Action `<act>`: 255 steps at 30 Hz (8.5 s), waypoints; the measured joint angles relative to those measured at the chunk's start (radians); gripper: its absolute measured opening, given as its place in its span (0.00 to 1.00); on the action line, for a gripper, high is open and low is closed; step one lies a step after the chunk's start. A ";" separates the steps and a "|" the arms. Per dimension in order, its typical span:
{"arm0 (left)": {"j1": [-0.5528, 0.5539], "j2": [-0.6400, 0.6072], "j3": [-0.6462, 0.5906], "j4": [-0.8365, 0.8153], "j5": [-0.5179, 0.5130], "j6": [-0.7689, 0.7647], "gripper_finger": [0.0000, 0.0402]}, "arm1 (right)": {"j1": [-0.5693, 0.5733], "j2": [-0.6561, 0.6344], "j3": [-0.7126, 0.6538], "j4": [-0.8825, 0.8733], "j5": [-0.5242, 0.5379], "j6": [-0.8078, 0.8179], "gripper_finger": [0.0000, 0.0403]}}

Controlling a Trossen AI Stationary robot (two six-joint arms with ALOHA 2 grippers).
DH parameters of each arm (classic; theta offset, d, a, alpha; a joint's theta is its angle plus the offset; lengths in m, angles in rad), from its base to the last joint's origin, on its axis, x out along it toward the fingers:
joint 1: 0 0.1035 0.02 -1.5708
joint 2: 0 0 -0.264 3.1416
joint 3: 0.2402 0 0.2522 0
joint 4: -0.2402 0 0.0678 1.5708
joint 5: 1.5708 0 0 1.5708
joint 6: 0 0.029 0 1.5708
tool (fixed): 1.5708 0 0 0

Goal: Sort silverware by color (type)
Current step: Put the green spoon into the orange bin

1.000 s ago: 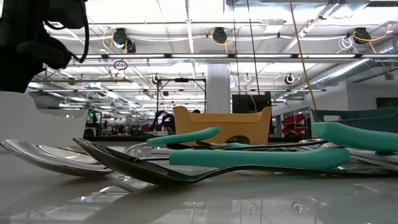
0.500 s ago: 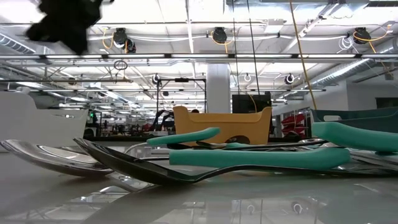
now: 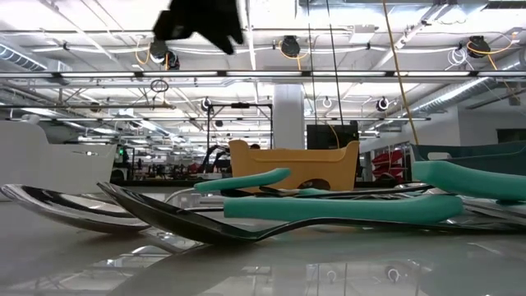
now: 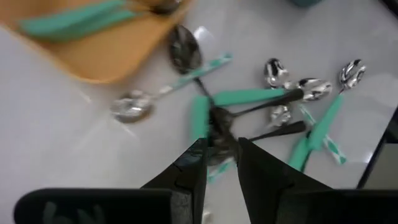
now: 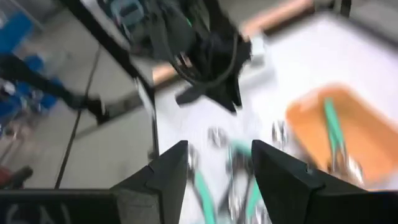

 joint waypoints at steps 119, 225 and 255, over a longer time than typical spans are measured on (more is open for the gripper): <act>-0.028 0.610 0.450 -0.460 0.073 0.021 0.07 | 0.168 0.076 0.000 -0.175 -0.179 0.223 0.42; -0.120 0.539 0.823 -0.247 -0.133 0.498 0.25 | -0.088 0.441 -0.001 -0.147 -0.340 -0.350 0.18; -0.108 0.275 0.823 -0.600 -0.283 0.429 0.48 | -0.220 0.432 0.011 -0.271 -0.307 -0.208 0.18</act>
